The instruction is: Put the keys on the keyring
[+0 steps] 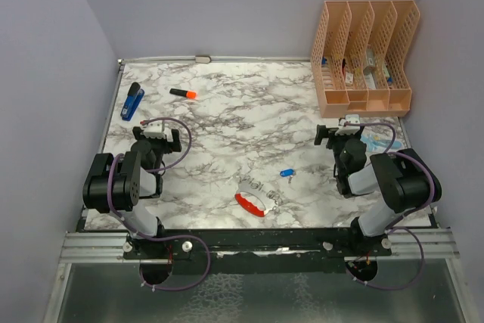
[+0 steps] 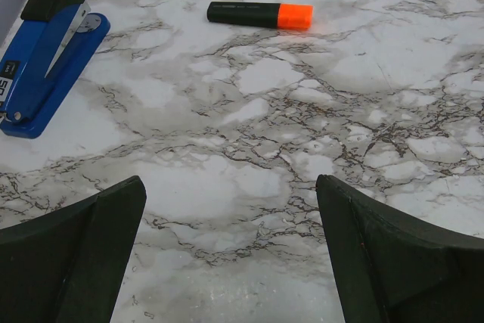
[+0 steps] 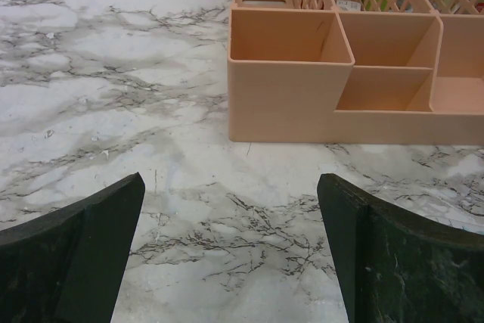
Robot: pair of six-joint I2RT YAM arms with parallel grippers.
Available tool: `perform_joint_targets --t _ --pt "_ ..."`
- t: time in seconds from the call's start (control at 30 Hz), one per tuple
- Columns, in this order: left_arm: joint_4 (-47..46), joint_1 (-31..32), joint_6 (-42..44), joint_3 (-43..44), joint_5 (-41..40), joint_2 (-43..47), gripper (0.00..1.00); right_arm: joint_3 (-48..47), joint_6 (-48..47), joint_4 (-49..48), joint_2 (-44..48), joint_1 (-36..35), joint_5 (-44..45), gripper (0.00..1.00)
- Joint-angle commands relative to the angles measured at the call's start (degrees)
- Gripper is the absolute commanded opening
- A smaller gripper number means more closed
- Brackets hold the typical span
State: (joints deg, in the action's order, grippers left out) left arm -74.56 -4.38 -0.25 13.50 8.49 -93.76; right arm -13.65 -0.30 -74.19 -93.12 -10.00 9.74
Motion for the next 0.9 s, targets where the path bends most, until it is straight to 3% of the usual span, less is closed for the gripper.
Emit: perform_joint_targets --t 0.0,0.87 --pt "-1.49 0.25 0.34 0.56 0.03 -0.33 0.99 0.60 -0.52 -2.61 -0.37 0.33 -0.91 0.99" --pt "-1.32 0.91 2.41 -0.67 2.92 2.55 0.99 0.63 -0.67 -3.00 -0.16 0.33 -1.26 0.99"
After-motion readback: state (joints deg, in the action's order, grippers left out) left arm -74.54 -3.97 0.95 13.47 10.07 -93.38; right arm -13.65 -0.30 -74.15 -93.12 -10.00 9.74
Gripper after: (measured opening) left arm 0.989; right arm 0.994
